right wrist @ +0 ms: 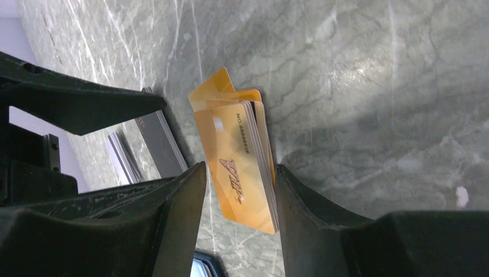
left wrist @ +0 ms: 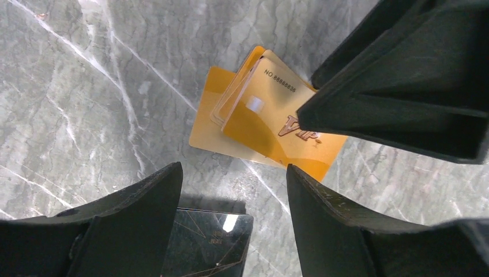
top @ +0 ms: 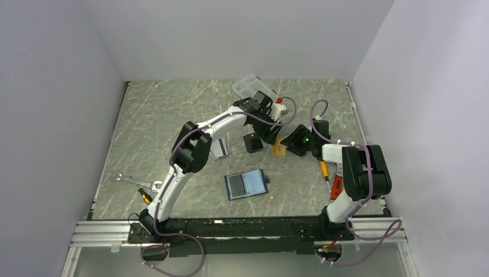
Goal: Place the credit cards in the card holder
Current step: Pick up the credit card from the center of the board.
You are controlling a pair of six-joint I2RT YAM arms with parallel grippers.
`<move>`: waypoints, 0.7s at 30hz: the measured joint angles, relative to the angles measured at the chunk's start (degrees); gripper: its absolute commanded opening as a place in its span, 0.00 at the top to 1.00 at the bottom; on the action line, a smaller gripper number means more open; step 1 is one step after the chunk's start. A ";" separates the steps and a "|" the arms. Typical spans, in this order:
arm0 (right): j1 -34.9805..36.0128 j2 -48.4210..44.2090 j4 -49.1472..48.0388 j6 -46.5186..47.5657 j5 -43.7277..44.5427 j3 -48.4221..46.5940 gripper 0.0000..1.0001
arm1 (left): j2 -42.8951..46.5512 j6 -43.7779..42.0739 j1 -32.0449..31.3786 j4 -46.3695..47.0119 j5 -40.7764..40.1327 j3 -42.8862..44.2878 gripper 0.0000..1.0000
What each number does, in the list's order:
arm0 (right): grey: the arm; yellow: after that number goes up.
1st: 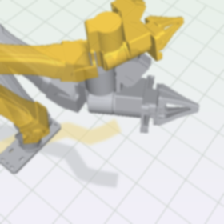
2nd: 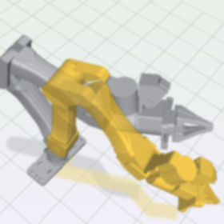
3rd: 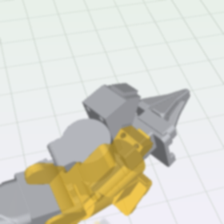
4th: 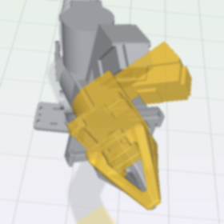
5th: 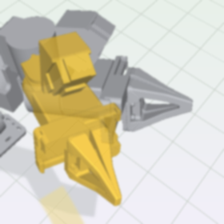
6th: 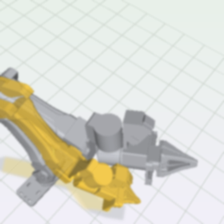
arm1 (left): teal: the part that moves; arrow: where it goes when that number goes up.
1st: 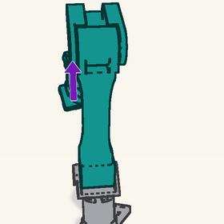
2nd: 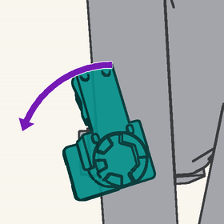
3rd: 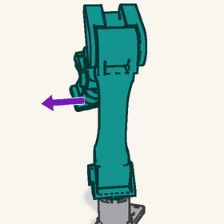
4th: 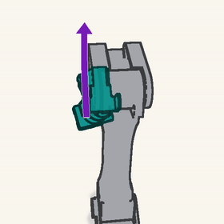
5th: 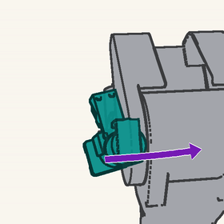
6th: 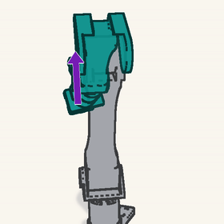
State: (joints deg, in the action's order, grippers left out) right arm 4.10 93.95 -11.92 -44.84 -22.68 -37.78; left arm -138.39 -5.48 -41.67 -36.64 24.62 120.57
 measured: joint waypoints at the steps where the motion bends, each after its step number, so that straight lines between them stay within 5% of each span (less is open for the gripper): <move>1: -0.02 -0.26 -0.22 0.00 0.09 0.37 0.53 | -0.26 -0.28 -0.04 0.15 -0.46 0.04 0.28; 21: -0.42 -2.45 -4.09 -2.16 0.00 5.70 0.65 | -2.14 -3.39 -2.99 1.38 -7.82 0.70 0.28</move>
State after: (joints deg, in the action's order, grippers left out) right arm 3.68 91.50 -16.01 -47.00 -22.68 -32.08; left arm -140.53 -8.86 -44.66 -35.27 16.80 121.27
